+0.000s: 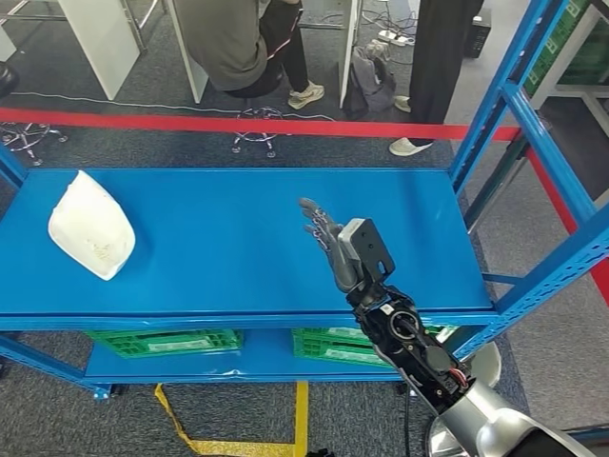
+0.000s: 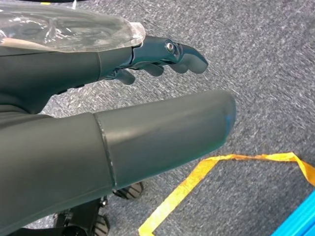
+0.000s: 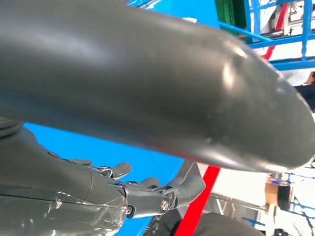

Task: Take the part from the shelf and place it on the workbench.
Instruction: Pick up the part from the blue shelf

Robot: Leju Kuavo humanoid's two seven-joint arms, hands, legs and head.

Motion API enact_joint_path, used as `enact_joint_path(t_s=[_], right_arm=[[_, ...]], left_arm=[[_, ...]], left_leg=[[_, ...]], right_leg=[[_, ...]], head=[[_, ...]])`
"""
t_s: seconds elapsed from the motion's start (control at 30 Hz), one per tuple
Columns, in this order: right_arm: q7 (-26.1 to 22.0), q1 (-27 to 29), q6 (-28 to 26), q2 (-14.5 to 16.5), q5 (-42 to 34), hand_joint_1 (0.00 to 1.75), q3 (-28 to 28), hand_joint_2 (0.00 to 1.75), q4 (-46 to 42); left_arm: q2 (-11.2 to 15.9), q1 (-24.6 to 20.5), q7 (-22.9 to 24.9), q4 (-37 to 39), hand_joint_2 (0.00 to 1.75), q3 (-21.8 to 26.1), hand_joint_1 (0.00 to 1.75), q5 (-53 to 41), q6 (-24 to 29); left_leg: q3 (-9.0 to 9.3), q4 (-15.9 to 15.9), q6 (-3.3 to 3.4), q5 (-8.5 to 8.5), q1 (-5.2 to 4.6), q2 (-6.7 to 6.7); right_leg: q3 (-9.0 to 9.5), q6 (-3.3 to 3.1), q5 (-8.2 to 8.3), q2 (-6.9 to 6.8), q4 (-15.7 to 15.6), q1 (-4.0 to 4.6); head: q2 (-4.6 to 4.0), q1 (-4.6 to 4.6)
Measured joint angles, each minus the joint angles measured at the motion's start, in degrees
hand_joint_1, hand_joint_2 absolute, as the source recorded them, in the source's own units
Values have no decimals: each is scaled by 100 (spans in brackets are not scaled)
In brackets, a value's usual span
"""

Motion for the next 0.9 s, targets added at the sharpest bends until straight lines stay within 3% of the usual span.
enact_joint_path(t_s=[0.03, 0.1, 0.17, 0.27, 0.33, 0.4, 0.47, 0.5, 0.53, 0.57, 0.63, 0.7, 0.8, 0.87, 0.9], right_arm=[[10, 6, -28, -2, -22, 0, 3, 0, 3], [25, 2, -85, -9, -64, 0, 6, 0, 6], [32, -4, -129, -19, -91, 0, 11, 0, 1], [32, 12, -180, -31, -114, 0, 32, 0, -19], [28, 15, -203, -39, -125, 0, 39, 0, -29], [25, 17, -214, -46, -127, 0, 42, 0, -35], [25, 37, -213, -48, -128, 0, 49, 0, -35], [26, 49, -210, -48, -128, 0, 54, 0, -35], [26, 58, -209, -48, -128, 0, 57, 0, -35], [26, 65, -209, -48, -128, 0, 59, 0, -35], [25, 68, -209, -48, -128, 0, 62, 0, -40], [24, 64, -208, -49, -128, 0, 65, 0, -56], [25, 60, -204, -54, -128, 0, 76, 0, -74], [32, 52, -208, -63, -126, 0, 80, 0, -95], [37, 49, -213, -68, -124, 0, 82, 0, -107]], left_arm=[[3, 3, 1, 0, 0, 7, 0, -16, 17], [8, 2, 10, 0, 0, 15, 0, -55, 57], [15, -5, 33, 0, 0, 25, 0, -93, 97], [41, -4, 60, -1, 0, 37, 0, -139, 140], [66, -5, 60, -1, 0, 39, 0, -152, 156], [88, -11, 60, 0, 0, 41, 0, -156, 168], [92, -11, 61, 0, 0, 43, 0, -156, 175], [90, -6, 61, 0, 0, 44, 0, -156, 177], [89, -1, 61, 0, 0, 44, 0, -156, 177], [91, 1, 62, 0, 0, 44, 0, -156, 177], [101, -6, 62, 0, 0, 45, 0, -156, 177], [105, -18, 62, 0, 0, 46, 0, -156, 177], [103, -15, 60, 0, 0, 46, 0, -157, 172], [104, -21, 54, 0, 0, 48, 0, -163, 159], [104, -25, 52, 0, 0, 48, 0, -168, 153]], left_leg=[[13, 1, 2, -5, -9, -24], [48, 2, -4, -18, -18, -71], [46, 17, -33, -27, -34, -102], [7, 16, -118, -1, -32, -132], [-30, 123, -174, -86, -25, -109], [-283, 687, -220, -408, -12, -56], [-708, 1543, -263, -762, 0, -24], [-838, 1788, -277, -813, 5, -15], [-853, 1804, -285, -751, 11, -7], [-722, 1533, -286, -570, 17, 4], [-258, 623, -270, -170, 18, 60], [14, 59, -212, -9, 0, 97], [30, -7, -105, -10, -11, 55], [39, -24, -37, 4, 2, 27], [41, -28, -13, 7, 6, 14]], right_leg=[[36, -18, 130, 5, -109, 3], [359, -87, 582, 38, -872, 25], [677, -148, 844, 97, -1565, 52], [802, -183, 848, 119, -1792, 65], [823, -230, 885, 97, -1842, 33], [836, -267, 911, 67, -1875, 11], [819, -277, 915, 36, -1874, 14], [815, -277, 915, 19, -1873, 16], [814, -276, 914, 4, -1871, 16], [820, -271, 911, -9, -1870, 16], [837, -244, 896, -30, -1865, 27], [837, -194, 879, -47, -1856, 51], [822, -102, 843, -70, -1836, 51], [684, -48, 620, -44, -1523, 39], [526, -29, 422, -21, -1167, 35]], head=[[0, 5], [0, 16], [0, 8], [0, -4], [0, -17], [0, -54], [0, -87], [0, -91], [0, -95], [0, -97], [0, -104], [0, -106], [0, -86], [0, -65], [0, -49]])
